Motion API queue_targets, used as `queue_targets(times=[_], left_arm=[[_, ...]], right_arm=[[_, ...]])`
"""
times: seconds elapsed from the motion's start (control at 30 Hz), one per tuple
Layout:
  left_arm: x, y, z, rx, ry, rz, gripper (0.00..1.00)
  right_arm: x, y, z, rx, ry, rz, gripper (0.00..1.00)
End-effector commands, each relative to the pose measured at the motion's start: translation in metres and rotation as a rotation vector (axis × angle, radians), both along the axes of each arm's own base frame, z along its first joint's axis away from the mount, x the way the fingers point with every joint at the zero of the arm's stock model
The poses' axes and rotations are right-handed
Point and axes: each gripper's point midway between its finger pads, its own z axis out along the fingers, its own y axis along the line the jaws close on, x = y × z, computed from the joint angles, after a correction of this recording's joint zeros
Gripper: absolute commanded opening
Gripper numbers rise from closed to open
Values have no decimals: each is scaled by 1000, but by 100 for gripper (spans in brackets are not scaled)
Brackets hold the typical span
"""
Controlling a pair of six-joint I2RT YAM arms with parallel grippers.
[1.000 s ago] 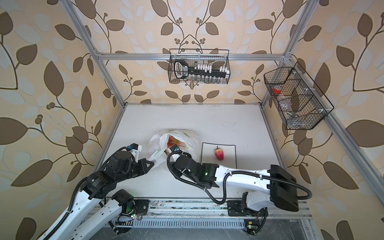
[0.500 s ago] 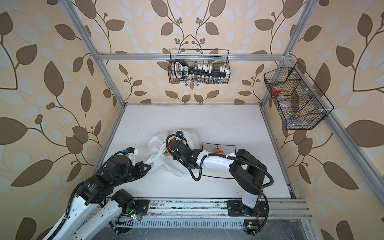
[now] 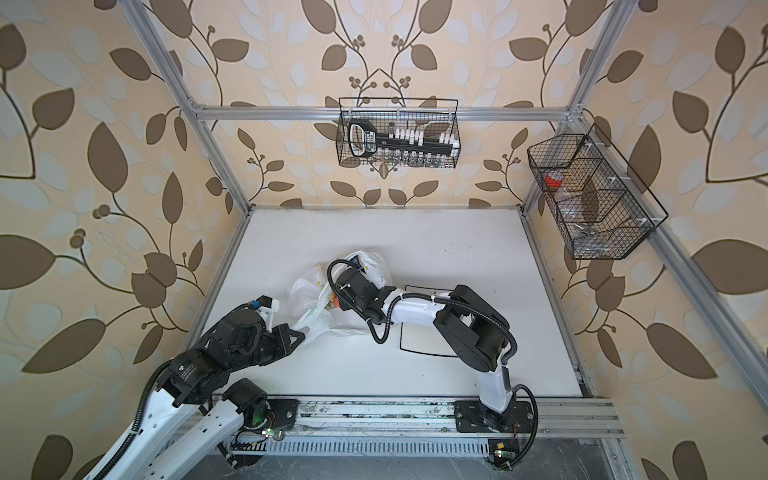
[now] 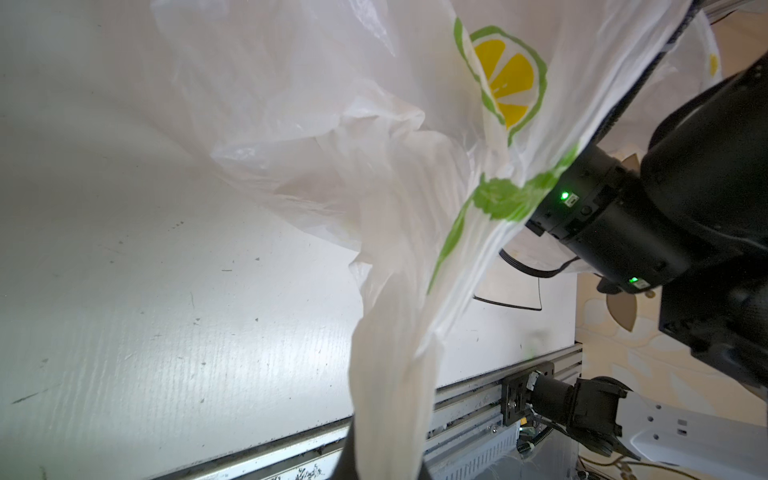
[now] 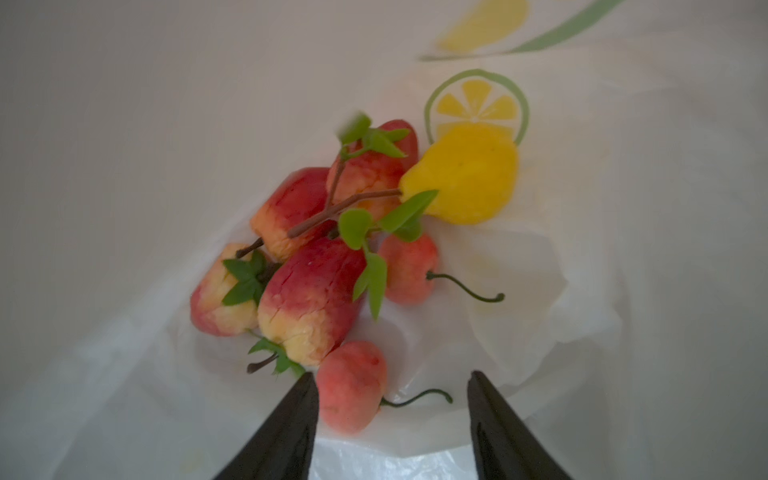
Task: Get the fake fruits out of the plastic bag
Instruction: 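Move the right gripper back over the bag opening held by the left gripper, then lower the right gripper into the bag toward the small red peach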
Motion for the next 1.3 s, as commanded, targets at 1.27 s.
queue_targets(times=[1.27], left_arm=[[7, 28, -12, 36, 19, 212, 0]], right_arm=[[-36, 8, 23, 27, -126, 142, 35]])
